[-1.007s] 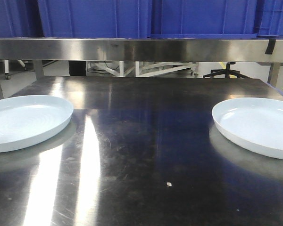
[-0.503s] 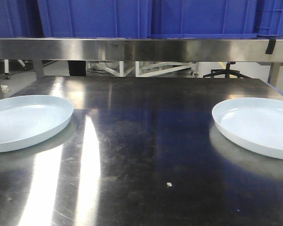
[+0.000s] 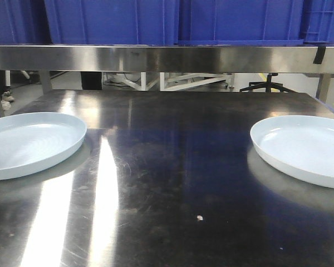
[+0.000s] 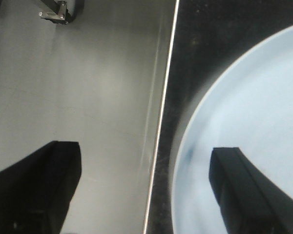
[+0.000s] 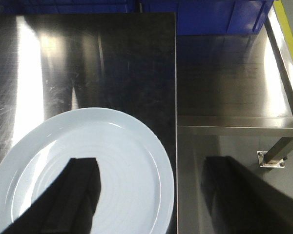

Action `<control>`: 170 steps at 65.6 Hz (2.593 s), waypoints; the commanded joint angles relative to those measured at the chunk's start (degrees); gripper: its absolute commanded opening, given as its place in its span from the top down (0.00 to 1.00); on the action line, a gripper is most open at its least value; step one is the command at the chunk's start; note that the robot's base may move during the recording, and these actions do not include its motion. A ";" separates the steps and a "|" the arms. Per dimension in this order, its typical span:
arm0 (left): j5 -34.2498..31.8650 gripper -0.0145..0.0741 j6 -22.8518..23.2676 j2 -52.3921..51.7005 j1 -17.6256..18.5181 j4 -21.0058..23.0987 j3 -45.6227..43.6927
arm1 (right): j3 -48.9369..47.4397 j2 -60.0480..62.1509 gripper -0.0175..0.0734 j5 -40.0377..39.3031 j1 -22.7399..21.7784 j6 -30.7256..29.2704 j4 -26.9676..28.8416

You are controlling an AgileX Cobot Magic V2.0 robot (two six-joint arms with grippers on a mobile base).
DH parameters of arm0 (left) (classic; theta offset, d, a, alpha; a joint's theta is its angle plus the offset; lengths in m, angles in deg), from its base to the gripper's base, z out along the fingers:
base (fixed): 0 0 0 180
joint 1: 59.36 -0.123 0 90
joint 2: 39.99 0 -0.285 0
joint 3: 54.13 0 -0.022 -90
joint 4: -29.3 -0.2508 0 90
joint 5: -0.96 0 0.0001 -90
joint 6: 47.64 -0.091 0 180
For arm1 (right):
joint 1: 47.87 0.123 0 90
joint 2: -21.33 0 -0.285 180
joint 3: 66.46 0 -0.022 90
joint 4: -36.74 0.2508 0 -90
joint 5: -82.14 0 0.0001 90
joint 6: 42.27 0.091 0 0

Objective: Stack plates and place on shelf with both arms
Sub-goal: 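Grasp the plate rim with the left gripper and slide it toward the center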

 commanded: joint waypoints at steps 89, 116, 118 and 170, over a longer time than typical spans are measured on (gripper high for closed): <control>-5.68 0.72 0.52 -4.03 24.26 12.68 -17.56 | -2.20 0.35 0.20 -1.05 -0.08 -0.57 0.06; -8.90 0.72 0.52 2.95 26.87 14.91 -17.56 | -2.20 0.35 0.20 -0.98 -0.08 -0.57 0.06; -8.90 0.72 0.52 2.95 26.87 14.91 -17.56 | -2.20 0.35 0.20 -0.98 -0.08 -0.57 0.06; -2.91 0.72 0.63 -11.97 16.88 7.05 -19.51 | -2.20 0.35 0.20 -1.04 -0.08 -0.57 0.06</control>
